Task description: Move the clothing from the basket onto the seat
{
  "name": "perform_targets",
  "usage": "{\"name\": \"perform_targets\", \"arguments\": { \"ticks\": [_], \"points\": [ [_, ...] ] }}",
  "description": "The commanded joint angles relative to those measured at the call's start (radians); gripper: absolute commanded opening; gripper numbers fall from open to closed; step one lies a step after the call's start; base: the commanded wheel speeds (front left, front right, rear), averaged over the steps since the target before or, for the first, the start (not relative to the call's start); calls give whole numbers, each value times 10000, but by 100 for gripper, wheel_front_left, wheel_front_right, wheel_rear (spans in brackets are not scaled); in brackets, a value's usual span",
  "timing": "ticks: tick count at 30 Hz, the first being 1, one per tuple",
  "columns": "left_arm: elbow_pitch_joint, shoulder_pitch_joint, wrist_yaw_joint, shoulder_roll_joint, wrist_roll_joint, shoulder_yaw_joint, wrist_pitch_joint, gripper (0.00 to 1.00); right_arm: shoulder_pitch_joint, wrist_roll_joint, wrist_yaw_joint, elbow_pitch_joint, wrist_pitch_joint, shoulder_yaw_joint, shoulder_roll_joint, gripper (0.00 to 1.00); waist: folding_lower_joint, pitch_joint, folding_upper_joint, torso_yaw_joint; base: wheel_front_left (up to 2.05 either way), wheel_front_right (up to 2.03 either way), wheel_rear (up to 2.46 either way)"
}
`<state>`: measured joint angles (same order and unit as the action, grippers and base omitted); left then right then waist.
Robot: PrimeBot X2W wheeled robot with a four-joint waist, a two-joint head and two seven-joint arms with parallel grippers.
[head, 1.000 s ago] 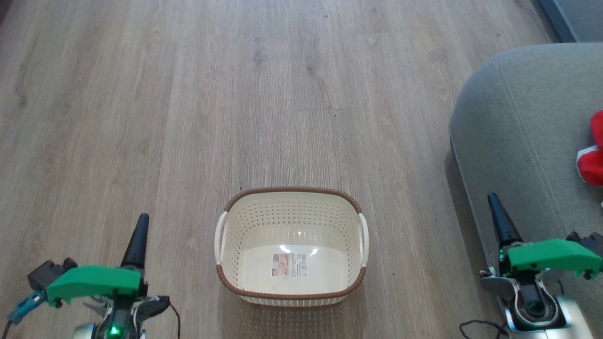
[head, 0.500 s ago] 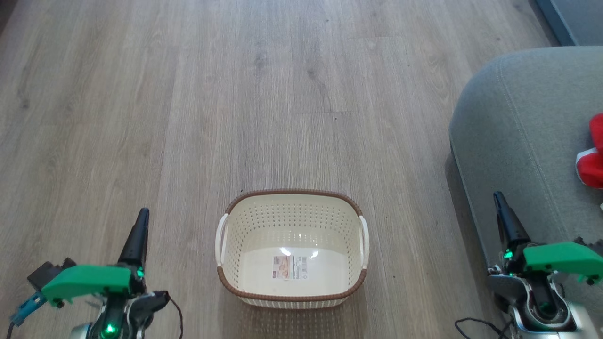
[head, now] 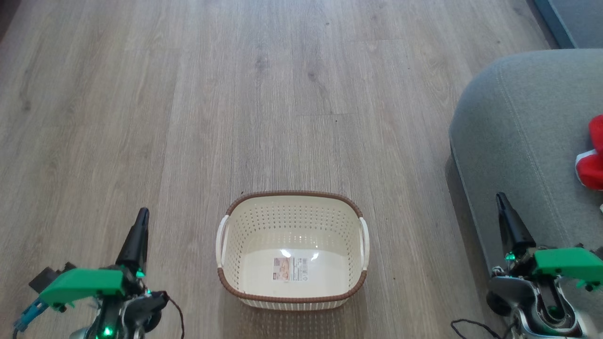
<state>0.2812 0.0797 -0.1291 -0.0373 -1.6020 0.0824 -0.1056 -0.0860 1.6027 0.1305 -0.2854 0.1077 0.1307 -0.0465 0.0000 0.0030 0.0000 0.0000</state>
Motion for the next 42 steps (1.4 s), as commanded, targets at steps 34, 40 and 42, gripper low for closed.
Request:
{"name": "perform_targets", "arguments": {
  "ticks": [34, 40, 42],
  "points": [
    [-359, 284, -15, -129, -65, 316, -78, 0, -220, 58, 2, 406, 56, -168, -37, 0, 0, 1, 0, 0, 0, 0, 0],
    [-359, 284, -15, -129, -66, 315, -78, 0, -220, 58, 2, 406, 56, -168, -37, 0, 0, 1, 0, 0, 0, 0, 0],
    [-359, 284, -15, -129, -66, 315, -77, 0, -220, 58, 2, 406, 56, -168, -37, 0, 0, 1, 0, 0, 0, 0, 0]
  ]
}}
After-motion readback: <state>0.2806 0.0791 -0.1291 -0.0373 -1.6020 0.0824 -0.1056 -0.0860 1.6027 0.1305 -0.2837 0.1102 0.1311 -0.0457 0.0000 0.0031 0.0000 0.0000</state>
